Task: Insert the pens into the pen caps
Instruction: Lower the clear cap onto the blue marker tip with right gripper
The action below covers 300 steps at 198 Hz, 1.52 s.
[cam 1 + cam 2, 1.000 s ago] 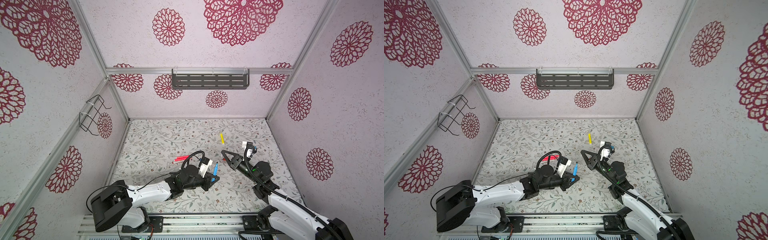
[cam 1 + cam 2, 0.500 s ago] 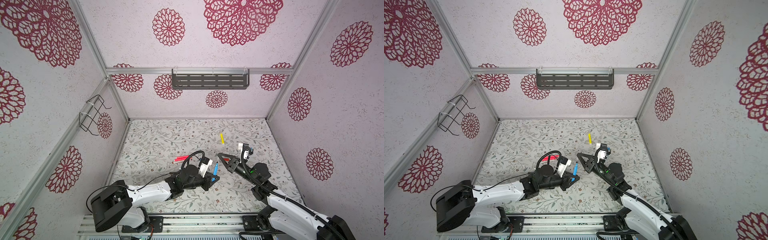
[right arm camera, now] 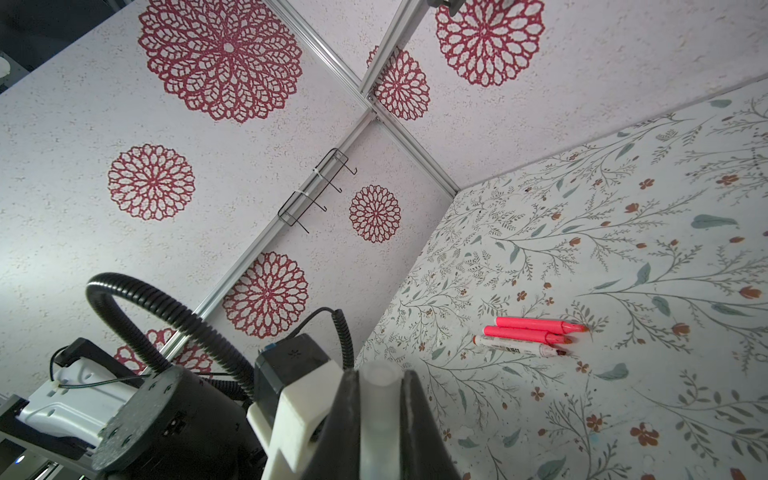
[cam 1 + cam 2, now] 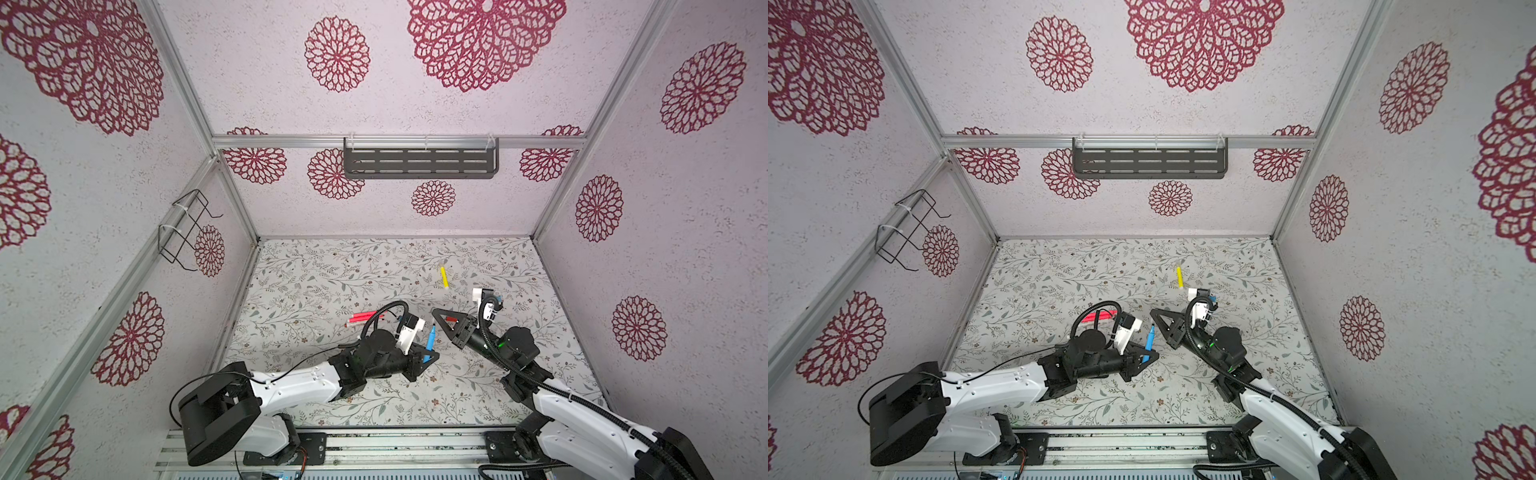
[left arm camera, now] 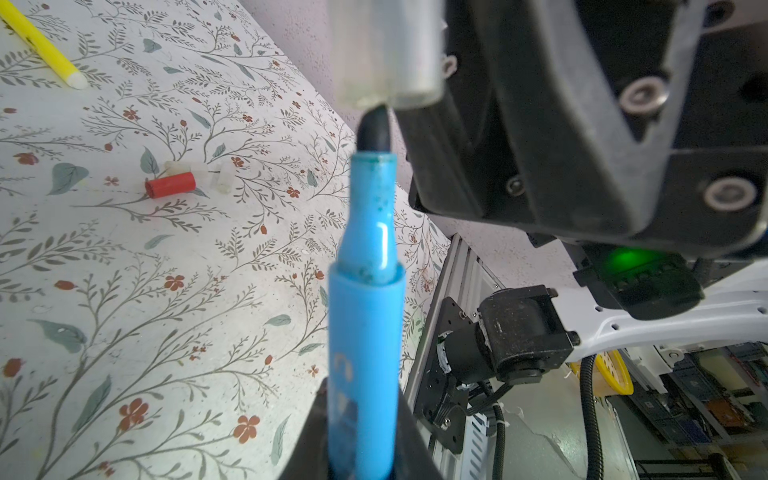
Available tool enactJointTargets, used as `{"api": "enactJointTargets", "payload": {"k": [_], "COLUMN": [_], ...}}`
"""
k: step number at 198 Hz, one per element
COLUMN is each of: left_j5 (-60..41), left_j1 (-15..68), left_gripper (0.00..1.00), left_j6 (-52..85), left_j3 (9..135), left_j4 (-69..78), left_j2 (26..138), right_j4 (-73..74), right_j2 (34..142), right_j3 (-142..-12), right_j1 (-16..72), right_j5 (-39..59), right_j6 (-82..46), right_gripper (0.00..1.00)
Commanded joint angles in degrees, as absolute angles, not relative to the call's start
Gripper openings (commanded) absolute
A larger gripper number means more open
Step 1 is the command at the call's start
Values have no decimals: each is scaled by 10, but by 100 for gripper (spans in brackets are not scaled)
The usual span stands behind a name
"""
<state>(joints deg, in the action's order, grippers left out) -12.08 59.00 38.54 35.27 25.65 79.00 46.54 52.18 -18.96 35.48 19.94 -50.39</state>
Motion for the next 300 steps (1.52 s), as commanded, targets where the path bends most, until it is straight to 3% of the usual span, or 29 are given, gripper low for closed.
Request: {"api": "enactJointTargets", "payload": {"k": [1,127,157,191,207,250,300], "left_j5": [-111,-105,-119,-126,-128,-131,-148], "left_j1": [594,587,577,573,572,571,573], "left_gripper": [0,0,0,0,0,0,0], "left_j6": [379,392,403,405,404,401,405], "left_j3": [360,338,327,321,318,310,314], "left_j4": [271,314,344,356,358,357,349], "left_j2": [771,748,740,740,738,731,732], "right_j4": [489,502,501,470,399,235,123], "right_j2": [520,495,488,451,417,374,465], "right_j3": [-178,-150,-146,-148,-165,-248,-386], "right_j1": [363,394,408,408,406,380,376], "right_j5": [207,203,200,190,173,163,187], "right_j6": [-484,-461,-448,-441,-421,-384,-337], "right_gripper": [12,16,24,58,66,73,69]}}
